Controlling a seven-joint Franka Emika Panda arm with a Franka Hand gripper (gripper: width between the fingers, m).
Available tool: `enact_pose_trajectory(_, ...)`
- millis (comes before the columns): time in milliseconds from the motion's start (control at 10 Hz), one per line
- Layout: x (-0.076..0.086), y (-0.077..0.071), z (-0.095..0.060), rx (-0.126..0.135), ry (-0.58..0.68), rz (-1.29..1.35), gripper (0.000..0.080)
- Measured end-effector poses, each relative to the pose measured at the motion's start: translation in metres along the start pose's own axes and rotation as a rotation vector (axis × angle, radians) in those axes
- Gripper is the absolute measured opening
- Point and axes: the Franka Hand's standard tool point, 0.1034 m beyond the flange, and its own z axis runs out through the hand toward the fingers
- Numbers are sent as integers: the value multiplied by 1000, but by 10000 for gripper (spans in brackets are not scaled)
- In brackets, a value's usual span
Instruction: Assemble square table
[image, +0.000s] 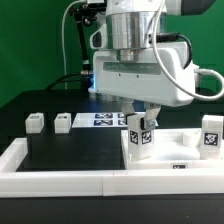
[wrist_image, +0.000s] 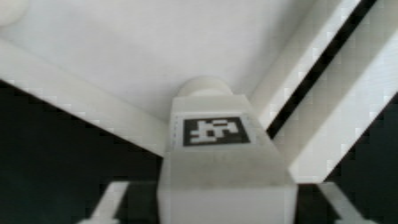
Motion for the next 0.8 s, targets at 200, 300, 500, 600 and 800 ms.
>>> enact_pose_trajectory(200,7,2,-1,2,2,-131,575)
enact_pose_trajectory(300,8,2,-1,5,0,-125,575)
enact_pose_trajectory(500,8,2,-1,5,1,-298,645)
enact_pose_trajectory(600,8,2,-1,6,0,-355,648)
enact_pose_trajectory(800,5,1,0,7,-1,-517,649)
